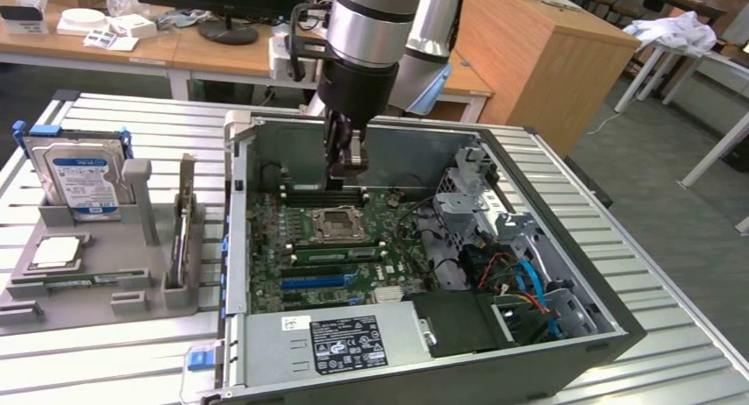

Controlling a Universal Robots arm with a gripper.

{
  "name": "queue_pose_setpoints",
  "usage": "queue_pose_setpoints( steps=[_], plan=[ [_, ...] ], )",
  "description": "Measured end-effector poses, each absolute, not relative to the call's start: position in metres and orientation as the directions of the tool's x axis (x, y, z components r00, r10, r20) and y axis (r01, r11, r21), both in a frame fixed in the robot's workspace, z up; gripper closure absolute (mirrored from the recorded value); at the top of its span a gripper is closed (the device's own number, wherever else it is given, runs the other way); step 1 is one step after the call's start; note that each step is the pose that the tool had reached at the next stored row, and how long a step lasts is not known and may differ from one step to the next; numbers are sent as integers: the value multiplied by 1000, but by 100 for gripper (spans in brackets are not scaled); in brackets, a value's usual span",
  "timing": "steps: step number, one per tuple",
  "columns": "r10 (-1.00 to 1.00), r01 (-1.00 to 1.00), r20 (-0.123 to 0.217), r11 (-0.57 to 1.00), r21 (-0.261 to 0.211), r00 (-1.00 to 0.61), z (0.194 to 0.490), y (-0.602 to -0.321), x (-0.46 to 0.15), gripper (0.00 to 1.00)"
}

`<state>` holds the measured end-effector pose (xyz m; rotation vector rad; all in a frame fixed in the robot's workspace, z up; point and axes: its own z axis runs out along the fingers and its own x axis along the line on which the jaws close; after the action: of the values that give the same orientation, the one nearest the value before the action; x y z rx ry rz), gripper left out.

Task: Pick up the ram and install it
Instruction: 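Press down the ram until it locks into place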

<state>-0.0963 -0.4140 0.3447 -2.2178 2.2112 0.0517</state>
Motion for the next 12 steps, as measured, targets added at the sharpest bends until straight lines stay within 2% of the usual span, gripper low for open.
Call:
queue_pose_setpoints(
  steps=[12],
  plan=[
    [-1000,-1000,-30,-3,17,3,345,-414,-87,89]
  ],
)
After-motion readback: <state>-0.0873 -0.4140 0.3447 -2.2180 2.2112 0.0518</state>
